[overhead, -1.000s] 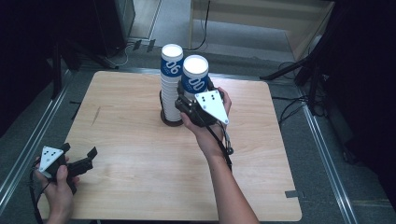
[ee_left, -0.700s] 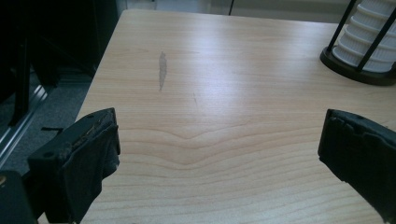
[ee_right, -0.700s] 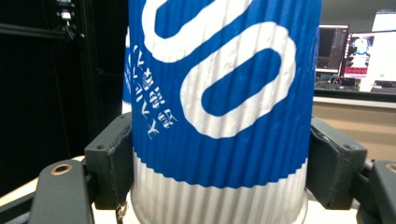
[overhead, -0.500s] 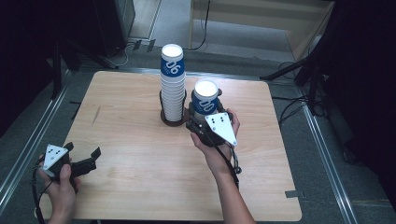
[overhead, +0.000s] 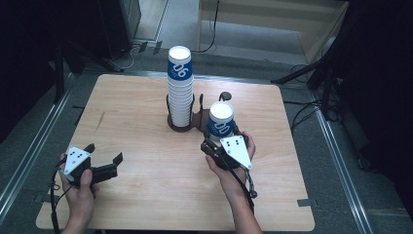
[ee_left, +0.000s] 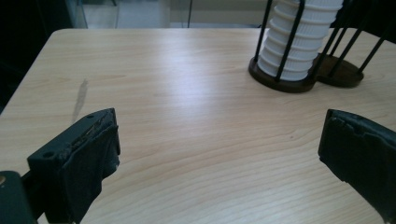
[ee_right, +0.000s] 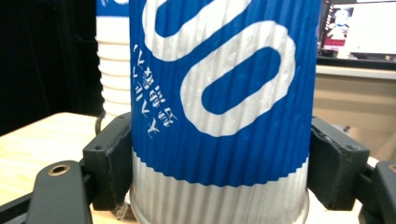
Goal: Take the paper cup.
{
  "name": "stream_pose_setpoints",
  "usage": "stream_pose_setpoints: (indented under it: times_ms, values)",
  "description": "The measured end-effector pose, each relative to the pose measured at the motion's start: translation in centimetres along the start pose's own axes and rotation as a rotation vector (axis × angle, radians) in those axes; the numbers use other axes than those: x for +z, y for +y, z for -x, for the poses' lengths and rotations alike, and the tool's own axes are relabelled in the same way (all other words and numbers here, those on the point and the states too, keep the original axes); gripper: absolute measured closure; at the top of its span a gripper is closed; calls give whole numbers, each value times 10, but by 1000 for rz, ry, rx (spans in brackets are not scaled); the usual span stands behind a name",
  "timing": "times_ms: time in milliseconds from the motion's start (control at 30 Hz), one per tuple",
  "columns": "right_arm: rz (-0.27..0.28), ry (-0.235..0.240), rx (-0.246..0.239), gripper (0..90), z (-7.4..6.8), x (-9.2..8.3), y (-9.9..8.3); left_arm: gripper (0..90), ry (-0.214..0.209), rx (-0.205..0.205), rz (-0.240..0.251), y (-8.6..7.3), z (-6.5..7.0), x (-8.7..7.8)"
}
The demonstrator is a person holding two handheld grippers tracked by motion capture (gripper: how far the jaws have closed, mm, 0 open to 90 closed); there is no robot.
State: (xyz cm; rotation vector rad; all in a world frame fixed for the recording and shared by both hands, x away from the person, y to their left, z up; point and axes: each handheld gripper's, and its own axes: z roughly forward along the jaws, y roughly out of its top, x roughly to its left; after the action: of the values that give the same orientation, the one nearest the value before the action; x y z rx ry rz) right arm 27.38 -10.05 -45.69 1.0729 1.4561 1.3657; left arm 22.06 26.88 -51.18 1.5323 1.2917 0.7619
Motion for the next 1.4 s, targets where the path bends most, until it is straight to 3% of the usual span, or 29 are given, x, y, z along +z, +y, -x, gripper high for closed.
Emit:
stream_pose_setpoints:
  times_ms: [100, 200, 267, 367, 500, 733, 933, 1133, 1400]
  values:
    - [-22, 10, 10, 211, -1, -4, -5, 0, -24, 16, 0, 4, 8, 3]
    - [-31, 13, 1, 210, -5, -8, -11, 0, -95, 12, -12, 8, 19, 5]
    - [-42, 9, 3, 208, -8, -10, -14, 0, -143, 31, -19, 9, 26, 6]
    - [-48, 26, -6, 208, -13, -15, -22, 0, -196, 69, -27, 13, 34, 5]
    - [-76, 45, -33, 208, -19, -19, -33, 0, -261, 79, -23, 18, 43, 3]
    - [-113, 105, -80, 208, -33, -27, -51, 0, -326, 106, -32, 24, 56, 2]
    - [-129, 123, -112, 208, -45, -27, -58, 0, -359, 106, -29, 27, 60, 0]
    - [-140, 140, -141, 209, -54, -27, -63, 0, -419, 122, -51, 30, 67, 0]
    - [-139, 181, -197, 209, -65, -29, -68, 0, -450, 133, -64, 35, 73, 2]
